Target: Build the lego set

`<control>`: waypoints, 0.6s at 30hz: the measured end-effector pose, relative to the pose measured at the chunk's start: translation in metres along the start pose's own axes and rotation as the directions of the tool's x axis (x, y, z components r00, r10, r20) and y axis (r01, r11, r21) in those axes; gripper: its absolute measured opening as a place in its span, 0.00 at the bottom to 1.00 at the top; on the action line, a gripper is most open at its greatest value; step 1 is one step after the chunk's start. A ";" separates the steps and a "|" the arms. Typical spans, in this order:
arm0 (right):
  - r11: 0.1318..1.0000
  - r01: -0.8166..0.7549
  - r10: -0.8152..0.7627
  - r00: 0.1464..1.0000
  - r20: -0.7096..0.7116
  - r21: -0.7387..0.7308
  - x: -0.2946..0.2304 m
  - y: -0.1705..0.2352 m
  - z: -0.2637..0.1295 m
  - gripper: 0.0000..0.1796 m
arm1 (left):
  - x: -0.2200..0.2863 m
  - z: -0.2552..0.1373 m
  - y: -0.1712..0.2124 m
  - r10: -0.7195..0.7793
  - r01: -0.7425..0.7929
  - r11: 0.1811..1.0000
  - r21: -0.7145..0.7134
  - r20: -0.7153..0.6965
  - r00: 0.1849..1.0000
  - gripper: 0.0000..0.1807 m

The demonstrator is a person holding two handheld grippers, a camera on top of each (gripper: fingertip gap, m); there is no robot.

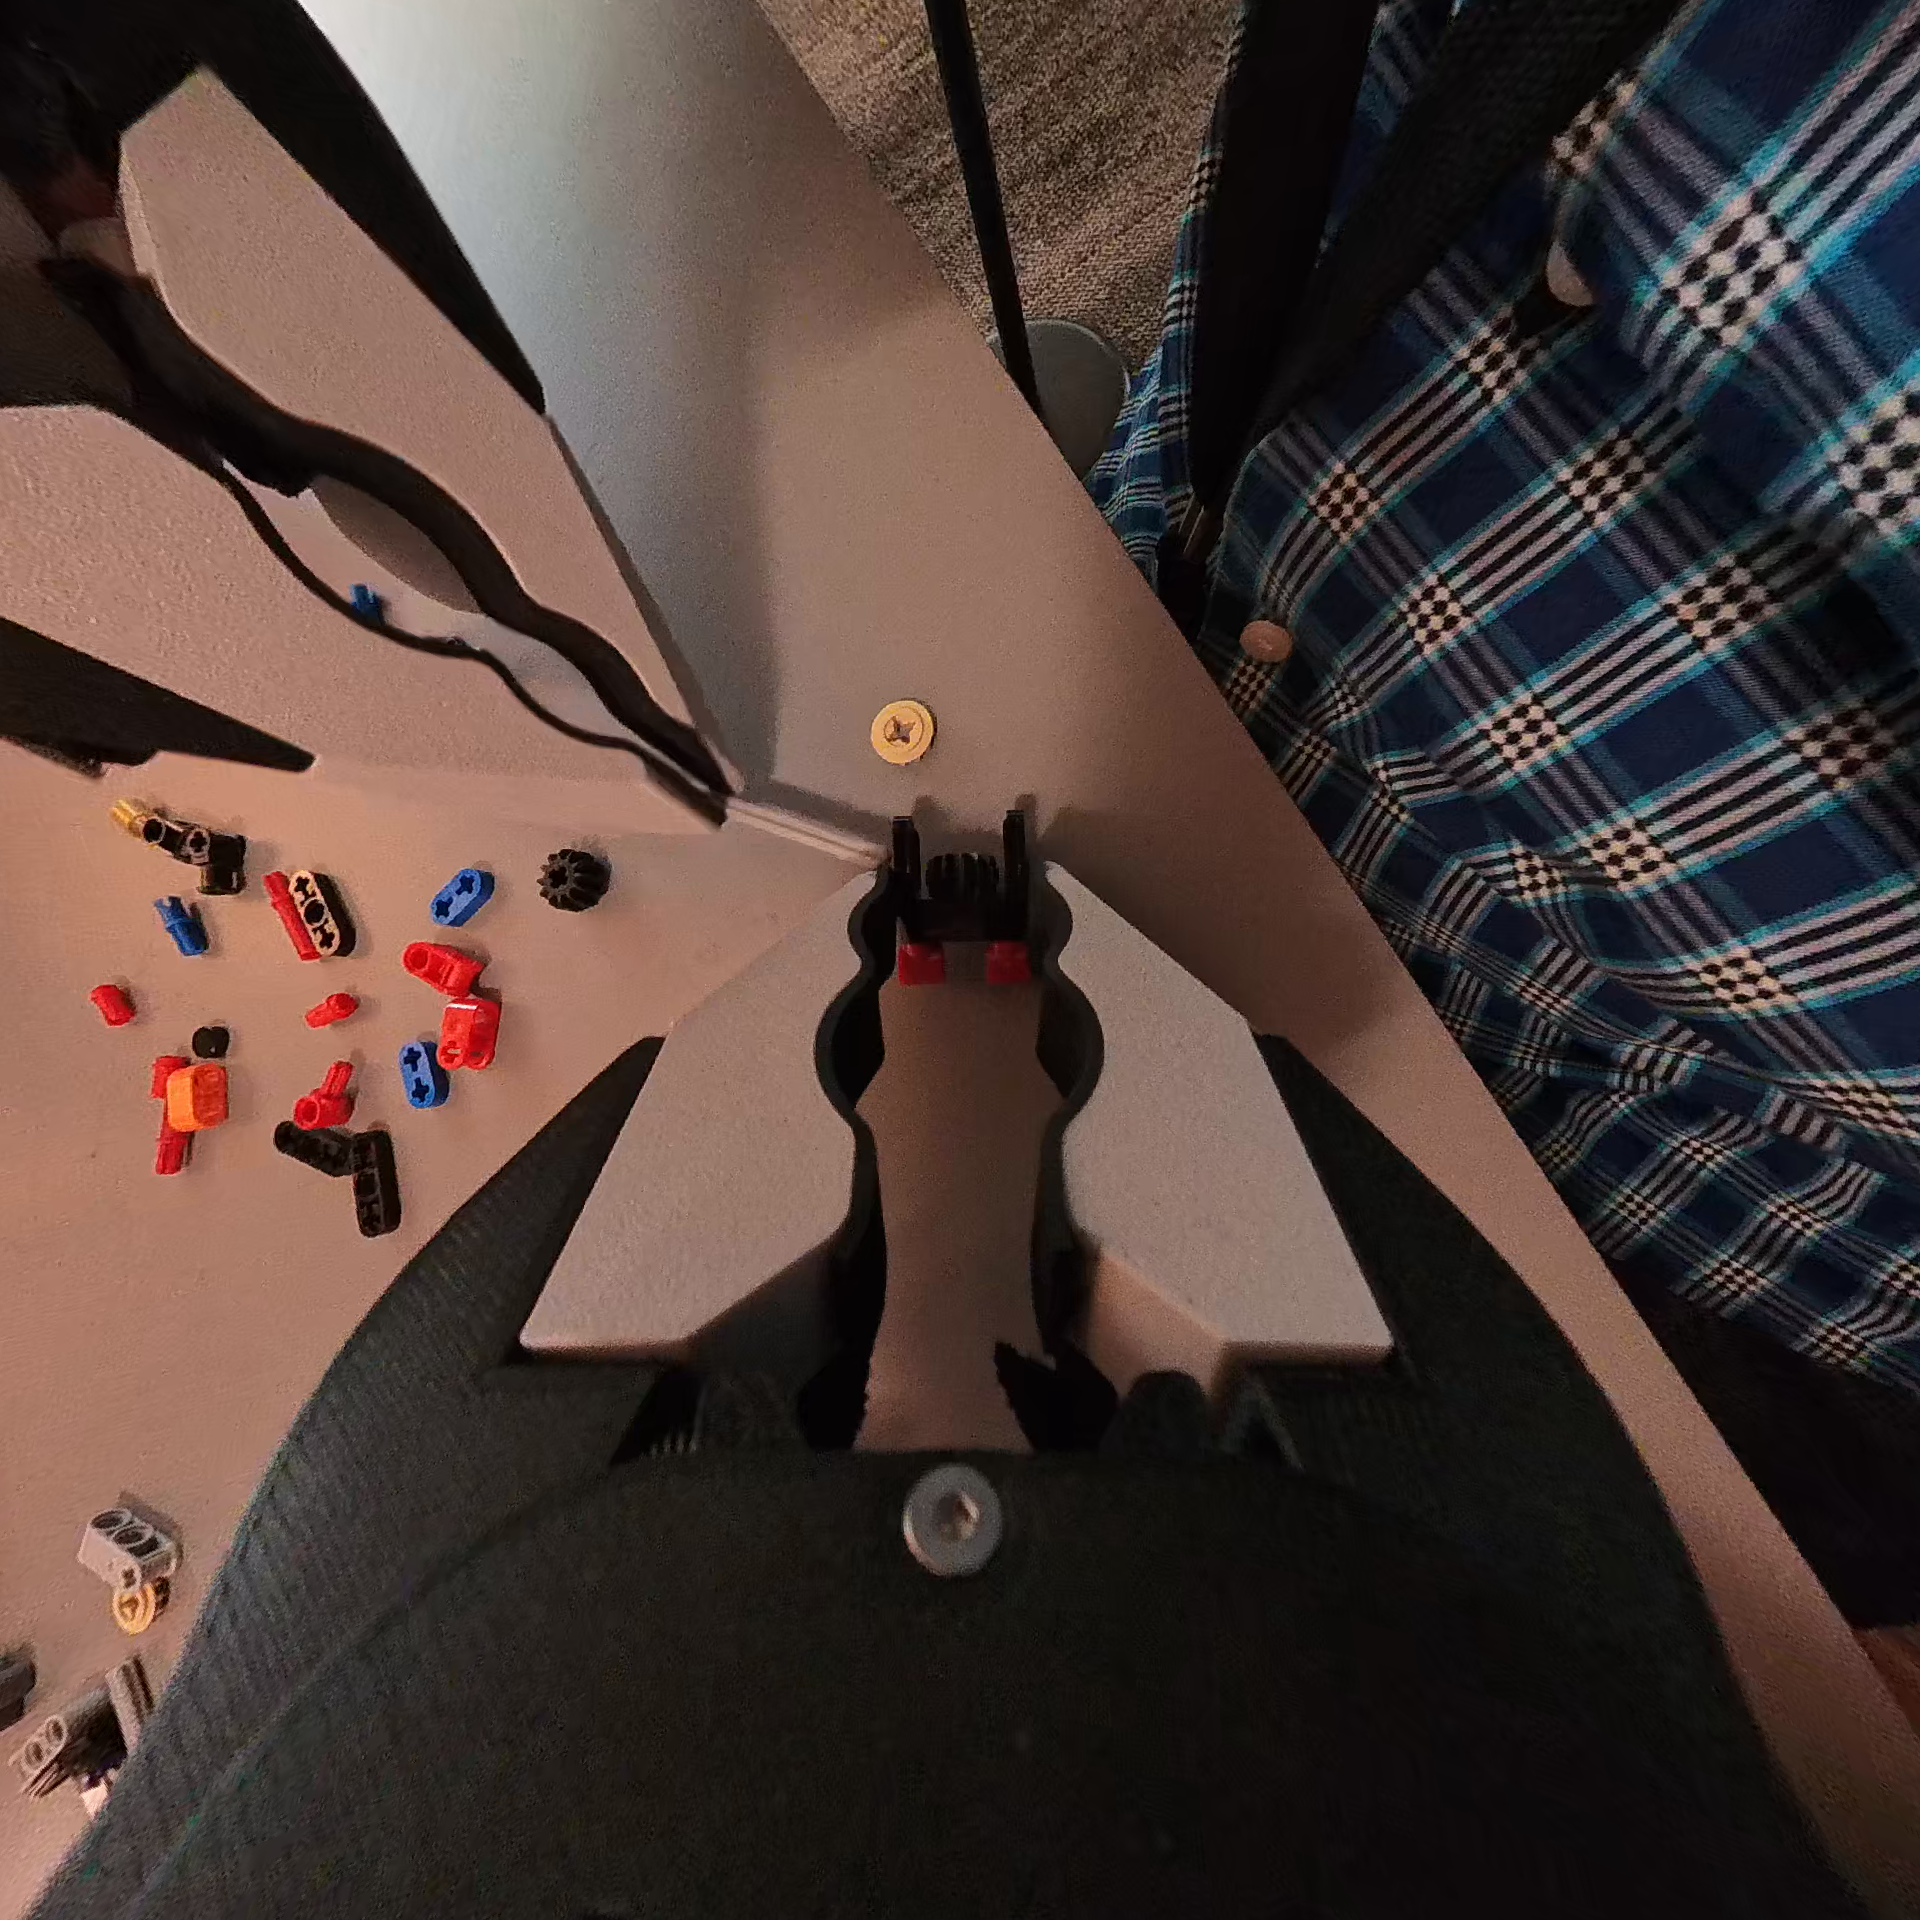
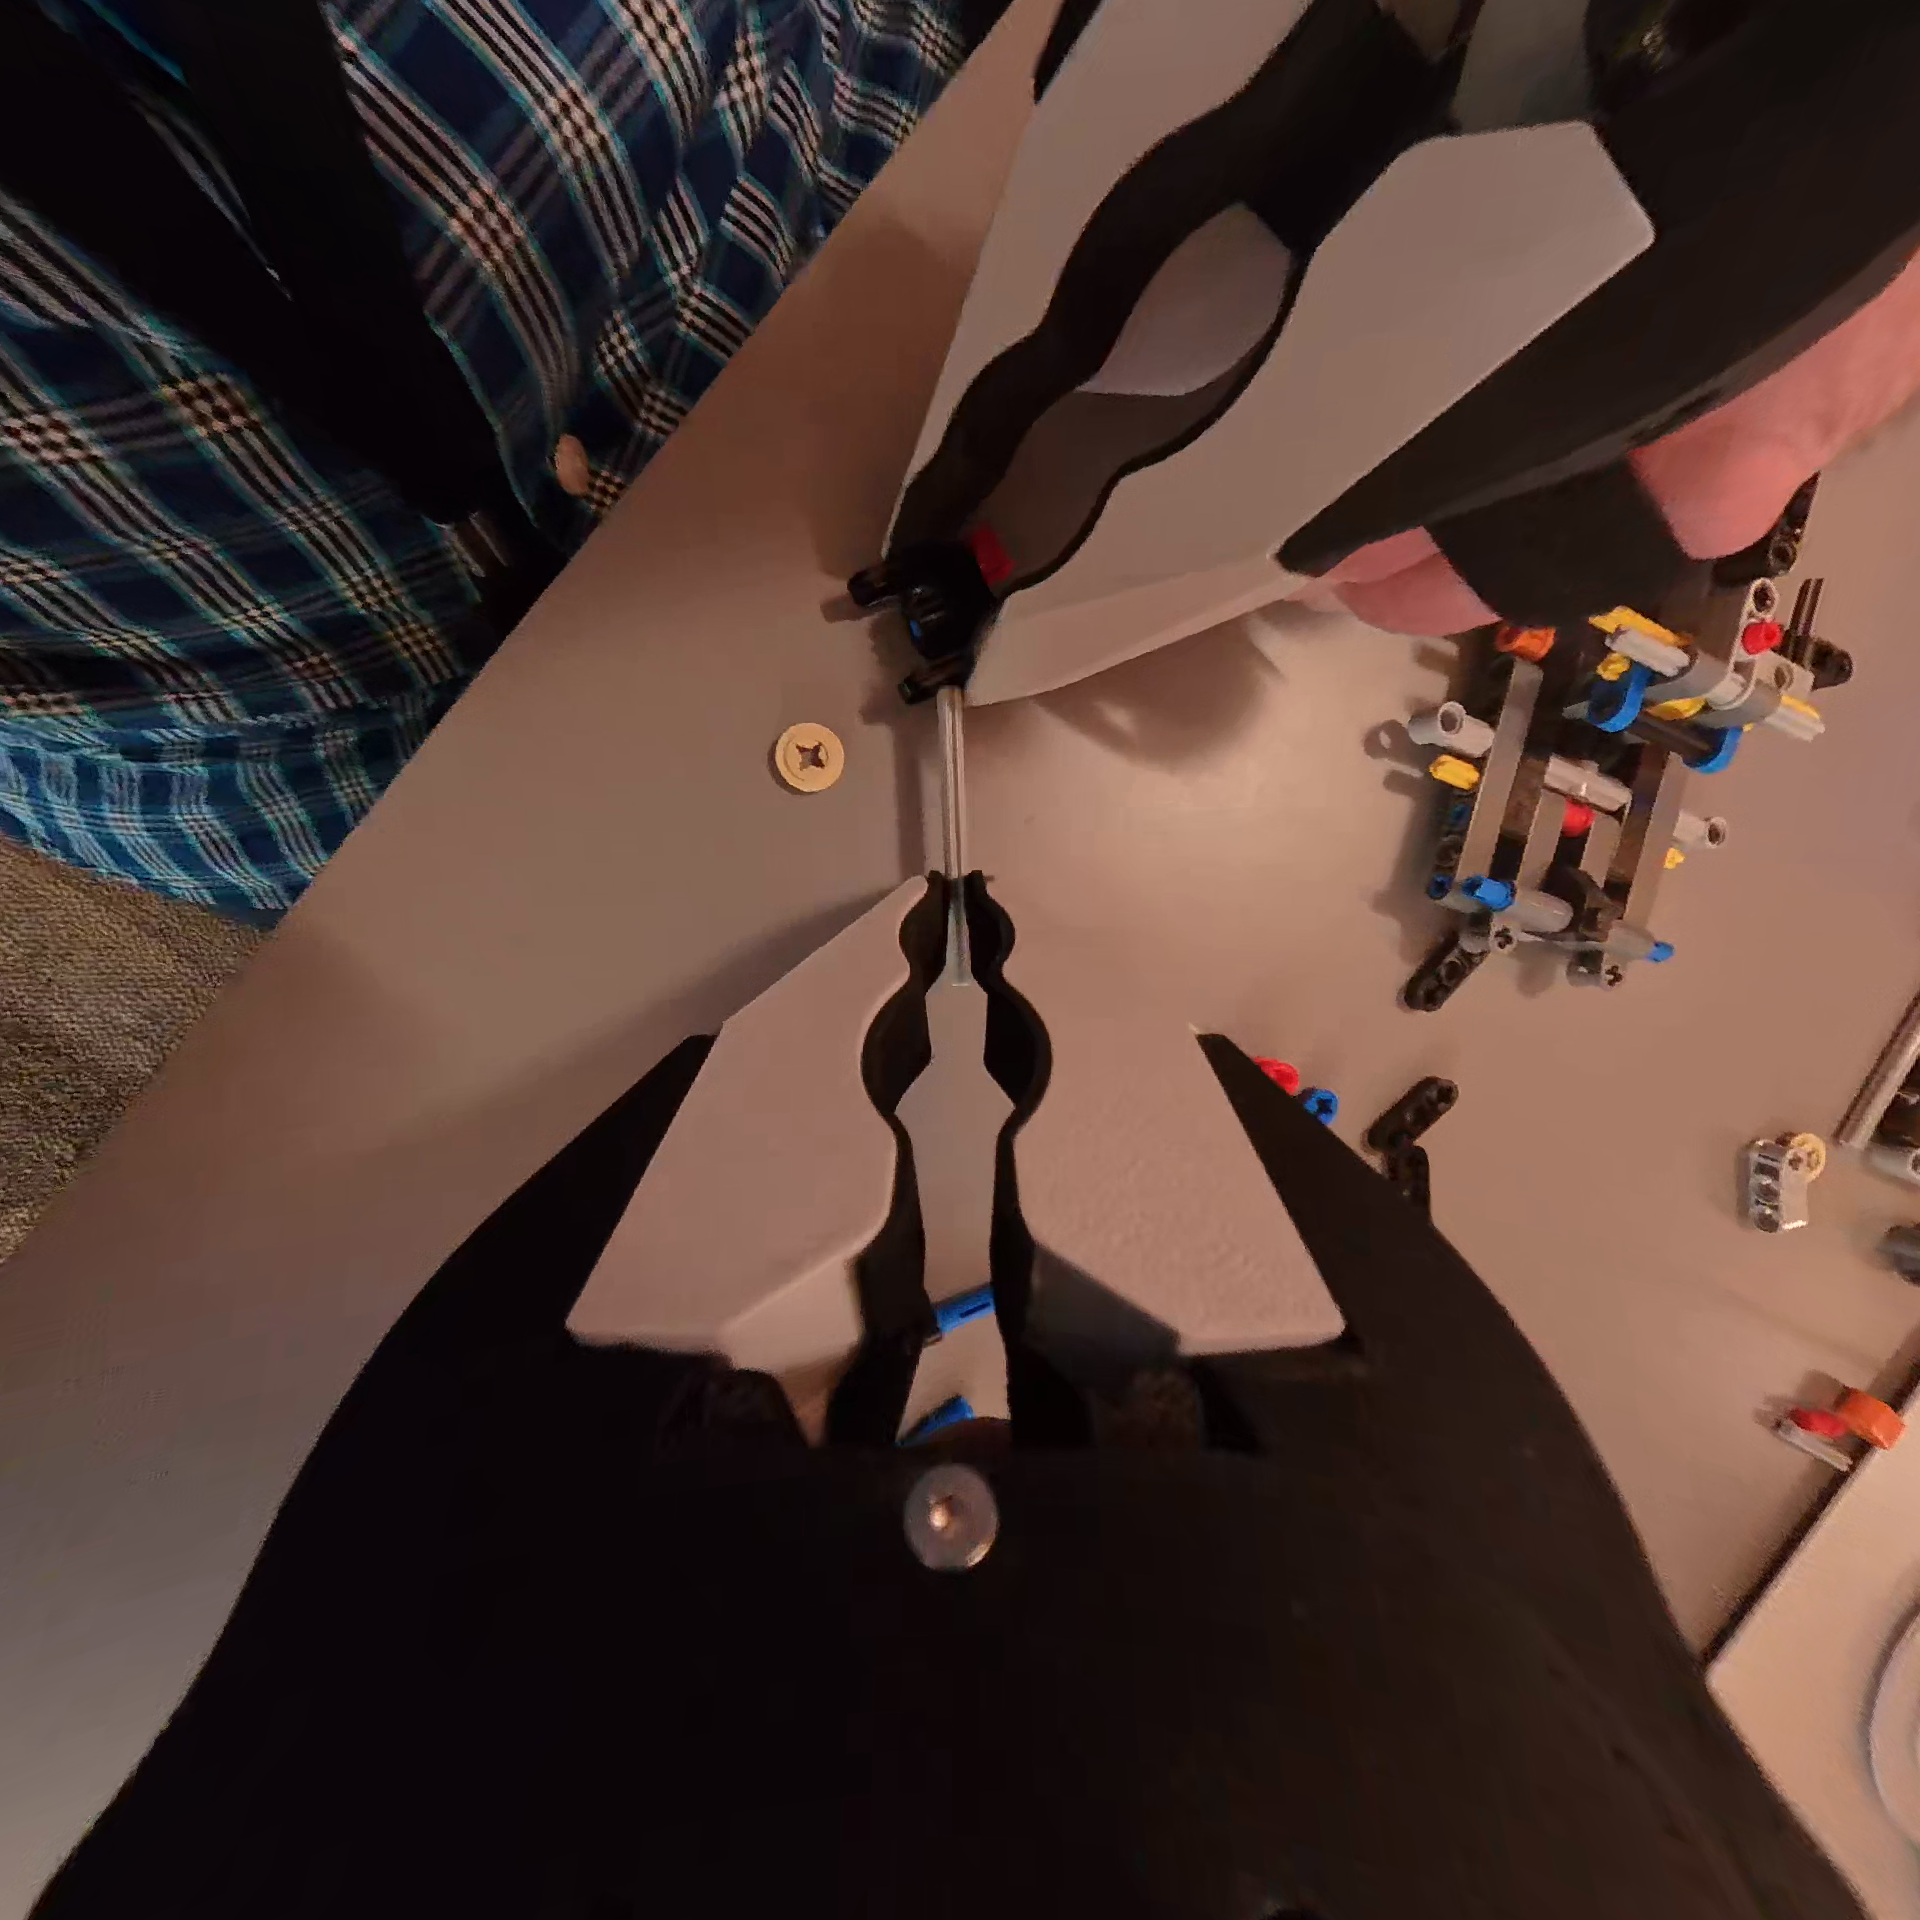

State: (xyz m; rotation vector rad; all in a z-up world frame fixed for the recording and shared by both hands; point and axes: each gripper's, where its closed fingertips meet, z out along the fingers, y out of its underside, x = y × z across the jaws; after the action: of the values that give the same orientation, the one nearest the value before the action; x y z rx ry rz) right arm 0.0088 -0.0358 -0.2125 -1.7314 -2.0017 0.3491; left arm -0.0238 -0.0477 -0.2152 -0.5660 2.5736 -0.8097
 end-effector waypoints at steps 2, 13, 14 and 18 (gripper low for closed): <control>1.000 0.004 -0.004 1.000 0.005 0.000 -0.003 0.001 -0.001 0.00 | 0.000 0.000 0.000 0.003 -0.003 1.000 0.001 -0.002 1.000 0.12; 0.995 0.091 -0.090 0.995 0.052 -0.027 -0.012 -0.002 0.006 0.00 | 0.006 0.006 0.000 0.029 -0.029 1.000 0.002 -0.012 0.999 0.12; 0.995 0.095 -0.093 0.994 0.057 -0.027 -0.011 -0.002 0.006 0.00 | 0.007 0.006 0.000 0.029 -0.028 1.000 0.001 -0.015 0.999 0.12; 0.995 0.098 -0.096 0.993 0.064 -0.020 -0.010 -0.002 0.007 0.00 | 0.007 0.006 0.000 0.020 -0.020 1.000 0.006 -0.021 1.000 0.12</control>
State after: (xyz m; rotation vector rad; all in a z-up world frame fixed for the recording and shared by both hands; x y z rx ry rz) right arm 0.0047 -0.0447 -0.2198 -1.6488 -2.1340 0.3529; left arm -0.0269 -0.0539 -0.2212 -0.5323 2.5909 -0.8201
